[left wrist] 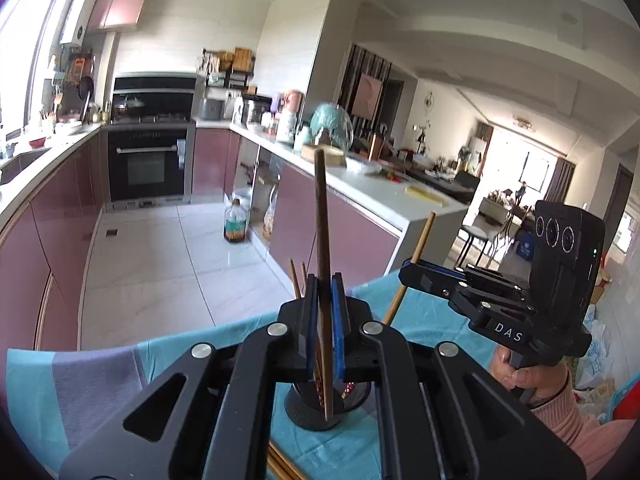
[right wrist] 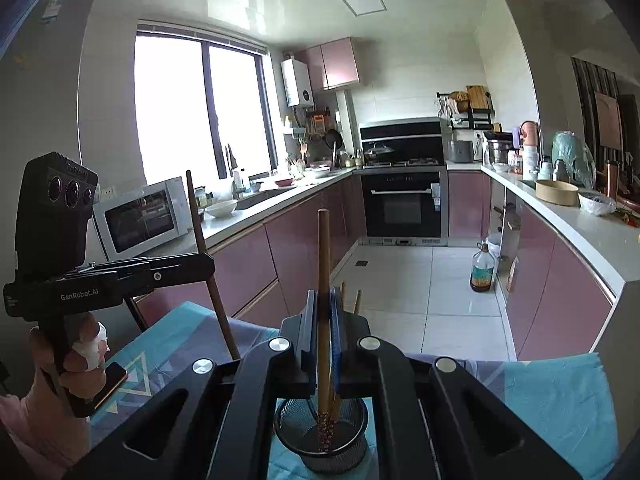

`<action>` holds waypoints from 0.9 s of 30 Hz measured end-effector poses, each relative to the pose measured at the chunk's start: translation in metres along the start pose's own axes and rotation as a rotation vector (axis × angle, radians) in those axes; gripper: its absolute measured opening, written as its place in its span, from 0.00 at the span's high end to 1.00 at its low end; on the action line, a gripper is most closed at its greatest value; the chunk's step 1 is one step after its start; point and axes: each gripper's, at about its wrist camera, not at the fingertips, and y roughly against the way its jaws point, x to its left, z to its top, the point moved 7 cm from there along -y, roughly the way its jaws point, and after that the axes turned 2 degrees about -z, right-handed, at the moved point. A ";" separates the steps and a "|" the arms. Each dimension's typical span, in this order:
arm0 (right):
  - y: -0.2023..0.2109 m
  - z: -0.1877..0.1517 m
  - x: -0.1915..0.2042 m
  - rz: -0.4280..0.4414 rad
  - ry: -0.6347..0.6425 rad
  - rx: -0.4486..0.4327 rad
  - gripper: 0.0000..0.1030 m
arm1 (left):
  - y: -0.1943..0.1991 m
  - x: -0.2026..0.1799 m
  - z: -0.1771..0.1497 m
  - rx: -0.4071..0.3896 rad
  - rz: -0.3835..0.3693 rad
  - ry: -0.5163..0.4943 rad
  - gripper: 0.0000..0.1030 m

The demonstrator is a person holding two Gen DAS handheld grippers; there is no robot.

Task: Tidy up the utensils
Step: 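Lower both chopsticks into the mesh cup and open both tools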

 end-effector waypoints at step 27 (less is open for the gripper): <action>-0.032 -0.032 -0.013 0.019 -0.061 0.132 0.95 | -0.019 0.028 0.010 0.021 -0.055 0.087 0.93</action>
